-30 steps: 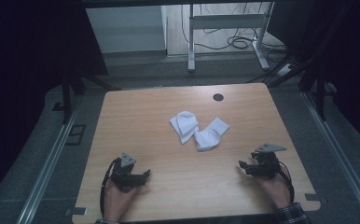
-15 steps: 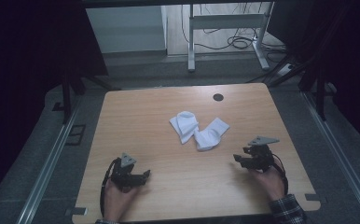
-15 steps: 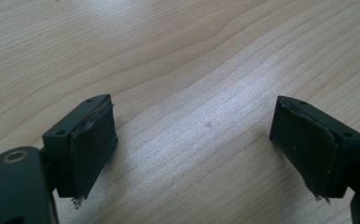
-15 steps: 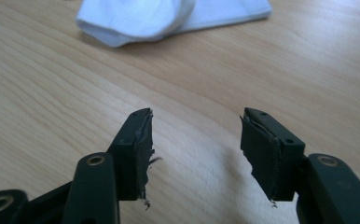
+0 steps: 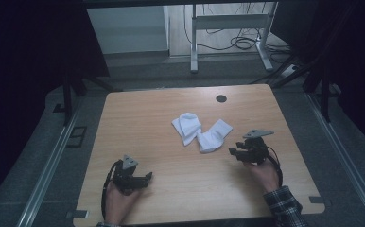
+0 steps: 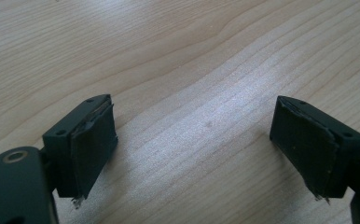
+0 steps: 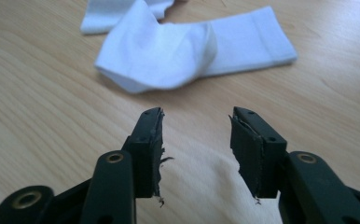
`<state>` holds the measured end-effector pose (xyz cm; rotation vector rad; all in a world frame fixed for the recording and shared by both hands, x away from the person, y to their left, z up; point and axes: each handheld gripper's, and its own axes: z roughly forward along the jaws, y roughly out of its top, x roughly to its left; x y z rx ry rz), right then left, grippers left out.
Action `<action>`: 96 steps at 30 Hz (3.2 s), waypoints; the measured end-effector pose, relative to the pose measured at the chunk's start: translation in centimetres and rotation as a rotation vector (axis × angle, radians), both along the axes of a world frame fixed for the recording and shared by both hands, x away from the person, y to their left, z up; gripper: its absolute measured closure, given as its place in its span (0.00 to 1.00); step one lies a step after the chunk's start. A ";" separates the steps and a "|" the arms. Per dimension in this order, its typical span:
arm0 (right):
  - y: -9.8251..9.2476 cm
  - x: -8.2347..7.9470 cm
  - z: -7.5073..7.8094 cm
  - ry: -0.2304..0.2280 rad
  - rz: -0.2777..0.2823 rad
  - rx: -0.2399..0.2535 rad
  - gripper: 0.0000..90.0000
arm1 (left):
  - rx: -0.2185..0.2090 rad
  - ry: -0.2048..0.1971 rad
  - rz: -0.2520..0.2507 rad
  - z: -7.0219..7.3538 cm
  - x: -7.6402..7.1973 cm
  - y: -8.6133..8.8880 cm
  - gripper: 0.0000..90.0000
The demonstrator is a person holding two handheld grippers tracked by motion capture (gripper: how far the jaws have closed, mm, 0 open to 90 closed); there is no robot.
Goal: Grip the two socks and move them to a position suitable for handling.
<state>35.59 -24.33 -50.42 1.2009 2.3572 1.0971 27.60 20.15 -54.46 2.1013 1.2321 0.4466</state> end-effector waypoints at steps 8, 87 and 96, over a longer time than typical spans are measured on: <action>2.1 2.4 0.3 -0.007 0.005 0.007 0.64 | 0.000 0.000 0.000 0.0 0.0 0.0 0.16; 4.9 3.8 -0.1 0.042 0.118 -0.035 0.93 | -0.058 -0.023 -0.050 1.2 1.1 -3.7 0.14; 4.6 4.0 -1.3 0.047 0.102 -0.051 0.89 | -0.031 -0.048 -0.095 1.2 2.2 -7.4 0.14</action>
